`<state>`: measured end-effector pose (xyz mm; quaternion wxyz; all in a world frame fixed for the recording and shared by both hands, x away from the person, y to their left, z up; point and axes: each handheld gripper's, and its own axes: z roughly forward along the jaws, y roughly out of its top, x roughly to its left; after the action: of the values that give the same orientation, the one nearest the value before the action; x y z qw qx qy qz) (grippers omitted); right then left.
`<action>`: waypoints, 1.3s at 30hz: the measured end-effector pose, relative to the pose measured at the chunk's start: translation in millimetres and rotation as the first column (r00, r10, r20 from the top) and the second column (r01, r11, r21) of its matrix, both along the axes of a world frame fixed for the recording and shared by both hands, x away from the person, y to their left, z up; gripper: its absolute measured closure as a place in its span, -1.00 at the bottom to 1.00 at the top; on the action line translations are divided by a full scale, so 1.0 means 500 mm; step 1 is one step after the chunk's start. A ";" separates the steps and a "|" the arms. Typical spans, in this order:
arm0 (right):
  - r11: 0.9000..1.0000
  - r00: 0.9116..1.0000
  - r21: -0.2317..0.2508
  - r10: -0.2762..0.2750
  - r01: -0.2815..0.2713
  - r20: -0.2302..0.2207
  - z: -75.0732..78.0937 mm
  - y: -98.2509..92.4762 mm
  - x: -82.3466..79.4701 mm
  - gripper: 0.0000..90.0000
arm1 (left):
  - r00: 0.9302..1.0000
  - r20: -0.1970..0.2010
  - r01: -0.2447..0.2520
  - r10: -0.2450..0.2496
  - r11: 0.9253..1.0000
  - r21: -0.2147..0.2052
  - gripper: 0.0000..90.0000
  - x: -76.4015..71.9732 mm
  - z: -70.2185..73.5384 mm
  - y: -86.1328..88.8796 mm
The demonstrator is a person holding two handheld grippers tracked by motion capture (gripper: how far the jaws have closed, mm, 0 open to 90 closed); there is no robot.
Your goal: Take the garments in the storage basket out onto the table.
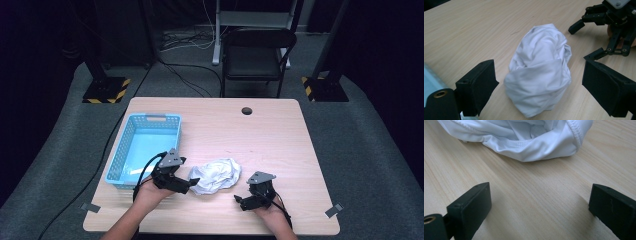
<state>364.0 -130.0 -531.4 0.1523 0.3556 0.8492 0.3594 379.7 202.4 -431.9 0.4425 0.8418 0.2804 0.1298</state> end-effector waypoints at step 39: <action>1.000 1.000 0.000 -0.001 0.001 0.000 0.000 0.000 0.000 -0.91 | 0.977 -0.064 -0.208 0.202 0.973 -0.101 -0.75 0.054 -0.004 0.139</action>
<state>364.1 -130.0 -531.4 0.1526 0.3561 0.8489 0.3595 406.8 271.8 -433.9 0.4635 0.7867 0.3842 0.1369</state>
